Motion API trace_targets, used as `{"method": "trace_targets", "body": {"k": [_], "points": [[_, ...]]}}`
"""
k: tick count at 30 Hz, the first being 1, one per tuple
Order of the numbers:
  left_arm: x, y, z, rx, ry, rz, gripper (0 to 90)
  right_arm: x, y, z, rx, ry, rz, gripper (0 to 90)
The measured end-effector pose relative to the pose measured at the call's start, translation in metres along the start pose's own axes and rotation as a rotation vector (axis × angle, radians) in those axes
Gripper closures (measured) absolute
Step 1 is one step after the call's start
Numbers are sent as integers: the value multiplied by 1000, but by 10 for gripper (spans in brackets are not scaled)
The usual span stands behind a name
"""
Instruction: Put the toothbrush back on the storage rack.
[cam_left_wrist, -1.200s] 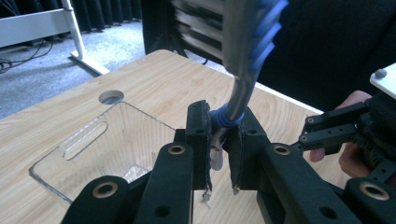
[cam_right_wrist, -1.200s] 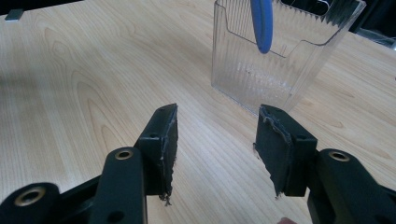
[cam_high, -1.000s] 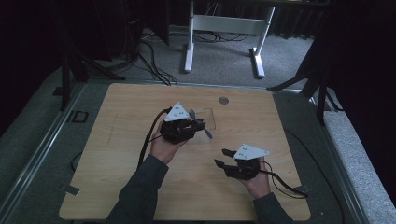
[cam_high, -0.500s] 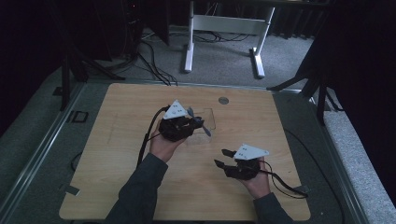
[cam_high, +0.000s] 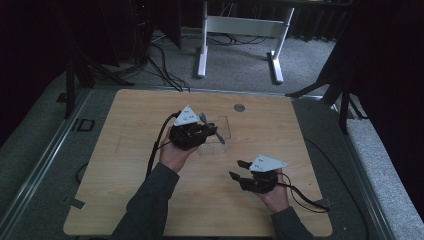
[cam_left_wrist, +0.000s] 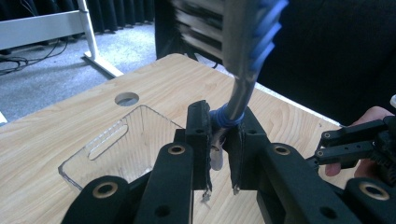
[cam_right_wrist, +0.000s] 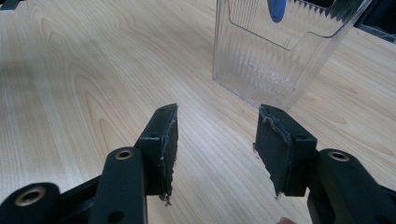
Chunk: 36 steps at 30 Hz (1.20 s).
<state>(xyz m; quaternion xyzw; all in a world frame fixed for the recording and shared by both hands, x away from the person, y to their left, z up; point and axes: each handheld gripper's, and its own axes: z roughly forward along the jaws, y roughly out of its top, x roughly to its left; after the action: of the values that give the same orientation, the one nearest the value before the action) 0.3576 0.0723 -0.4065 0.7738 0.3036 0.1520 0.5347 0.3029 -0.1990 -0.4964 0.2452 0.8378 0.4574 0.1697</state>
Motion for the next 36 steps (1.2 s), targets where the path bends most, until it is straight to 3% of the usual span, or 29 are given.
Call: {"method": "trace_targets", "body": {"k": [36], "points": [[12,-2,3,2,56,-30,797,1,-1,3,17,3,7,479]]}}
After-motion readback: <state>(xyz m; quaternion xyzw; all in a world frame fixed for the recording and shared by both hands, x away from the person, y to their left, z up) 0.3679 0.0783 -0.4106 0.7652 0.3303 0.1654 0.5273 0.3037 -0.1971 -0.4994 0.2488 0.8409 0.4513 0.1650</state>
